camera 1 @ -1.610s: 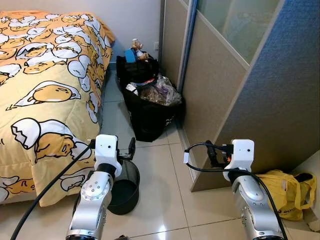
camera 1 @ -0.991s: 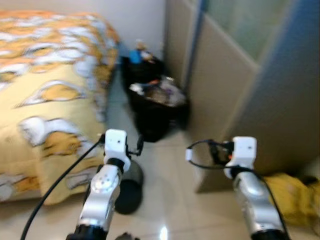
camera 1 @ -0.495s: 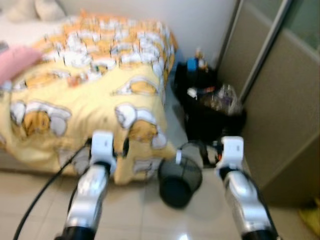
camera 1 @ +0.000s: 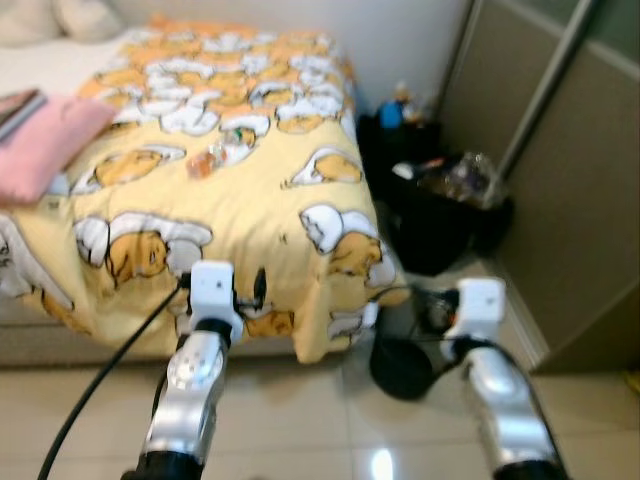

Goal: Clean up the room

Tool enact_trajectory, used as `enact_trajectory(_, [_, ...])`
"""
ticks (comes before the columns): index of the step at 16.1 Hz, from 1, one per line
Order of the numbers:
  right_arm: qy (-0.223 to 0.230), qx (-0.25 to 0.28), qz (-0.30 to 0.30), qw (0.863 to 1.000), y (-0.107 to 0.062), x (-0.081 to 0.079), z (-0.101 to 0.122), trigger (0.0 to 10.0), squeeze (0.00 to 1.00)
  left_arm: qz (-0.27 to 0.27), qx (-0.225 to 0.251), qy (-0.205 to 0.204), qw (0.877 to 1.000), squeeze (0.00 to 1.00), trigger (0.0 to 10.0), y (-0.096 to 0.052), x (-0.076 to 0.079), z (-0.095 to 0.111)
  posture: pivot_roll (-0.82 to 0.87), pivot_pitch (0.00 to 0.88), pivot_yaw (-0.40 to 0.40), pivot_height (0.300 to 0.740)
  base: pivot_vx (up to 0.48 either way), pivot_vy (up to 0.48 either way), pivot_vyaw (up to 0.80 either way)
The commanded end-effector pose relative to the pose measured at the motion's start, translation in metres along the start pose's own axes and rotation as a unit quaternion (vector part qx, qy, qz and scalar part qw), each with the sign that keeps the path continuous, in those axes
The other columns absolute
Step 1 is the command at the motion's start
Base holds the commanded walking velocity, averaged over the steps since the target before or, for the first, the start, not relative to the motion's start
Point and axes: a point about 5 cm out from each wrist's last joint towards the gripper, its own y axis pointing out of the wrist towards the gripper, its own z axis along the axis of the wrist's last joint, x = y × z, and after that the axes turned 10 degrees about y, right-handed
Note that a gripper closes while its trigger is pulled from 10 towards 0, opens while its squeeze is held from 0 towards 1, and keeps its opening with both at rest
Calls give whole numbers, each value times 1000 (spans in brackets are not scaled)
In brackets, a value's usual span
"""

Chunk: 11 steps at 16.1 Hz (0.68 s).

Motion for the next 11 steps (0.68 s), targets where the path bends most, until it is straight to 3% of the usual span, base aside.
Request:
enact_trajectory(1, [-23,83,-7,996,4,-6,30,10000,0,18,45,-3,999,0,10000,1,-9,17,1,0,-4,740,435,0,0])
enact_trajectory(2, [-23,101,-11,995,6,-8,41,10000,153,19,76,-13,997,0,10000,1,-11,29,3,0,-4,740,435,0,0])
enact_trajectory(3, [19,96,-1,995,9,-11,41,10000,1000,11,79,-20,997,1000,10000,3,-9,35,8,0,-7,740,442,0,0])
enact_trajectory(8, [-1,94,32,995,15,-24,40,10000,1000,10,81,-8,997,1000,10000,12,-12,41,16,0,-5,740,446,0,0])
enact_trajectory(10, [-21,84,25,996,15,-21,36,10000,1000,3,79,-6,997,1000,10000,14,-9,40,9,0,3,740,446,0,0])
enact_trajectory(11, [-2,72,37,997,15,-23,32,10000,0,-4,74,-5,997,1000,10000,13,-8,39,10,0,6,740,371,300,0])
